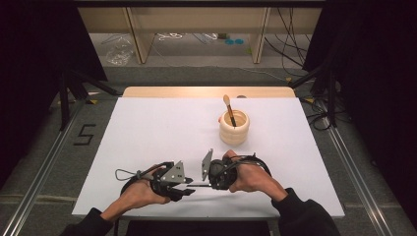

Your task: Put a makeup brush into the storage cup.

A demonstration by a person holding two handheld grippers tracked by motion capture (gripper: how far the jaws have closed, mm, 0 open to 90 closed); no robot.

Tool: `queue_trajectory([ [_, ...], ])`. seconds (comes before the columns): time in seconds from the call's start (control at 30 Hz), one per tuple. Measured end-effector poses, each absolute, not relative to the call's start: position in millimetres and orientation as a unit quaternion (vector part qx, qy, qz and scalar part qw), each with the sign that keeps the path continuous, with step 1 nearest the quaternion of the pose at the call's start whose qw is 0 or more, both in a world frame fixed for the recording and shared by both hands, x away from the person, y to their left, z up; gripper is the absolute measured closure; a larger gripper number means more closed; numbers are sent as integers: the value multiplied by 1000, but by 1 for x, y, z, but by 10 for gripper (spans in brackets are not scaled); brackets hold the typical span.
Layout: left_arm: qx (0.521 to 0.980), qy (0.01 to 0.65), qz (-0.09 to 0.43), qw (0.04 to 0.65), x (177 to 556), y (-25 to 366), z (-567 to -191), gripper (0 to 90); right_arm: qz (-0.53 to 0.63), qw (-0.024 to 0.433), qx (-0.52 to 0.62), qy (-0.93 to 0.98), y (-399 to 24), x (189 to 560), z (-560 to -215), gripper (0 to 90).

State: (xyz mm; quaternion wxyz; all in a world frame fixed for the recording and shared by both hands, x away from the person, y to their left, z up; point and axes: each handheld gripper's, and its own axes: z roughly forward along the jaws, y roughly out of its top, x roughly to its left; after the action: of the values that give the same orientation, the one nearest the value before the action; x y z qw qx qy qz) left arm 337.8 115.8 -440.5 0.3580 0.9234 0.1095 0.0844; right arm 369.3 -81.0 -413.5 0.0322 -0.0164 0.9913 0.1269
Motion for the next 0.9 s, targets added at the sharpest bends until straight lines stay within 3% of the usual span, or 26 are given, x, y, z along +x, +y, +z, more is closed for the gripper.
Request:
queue_trajectory([
  [0.9, 945, 61, 91, 308, 333, 99, -448, 824, 116, 20, -33, 993, -73, 365, -422, 843],
])
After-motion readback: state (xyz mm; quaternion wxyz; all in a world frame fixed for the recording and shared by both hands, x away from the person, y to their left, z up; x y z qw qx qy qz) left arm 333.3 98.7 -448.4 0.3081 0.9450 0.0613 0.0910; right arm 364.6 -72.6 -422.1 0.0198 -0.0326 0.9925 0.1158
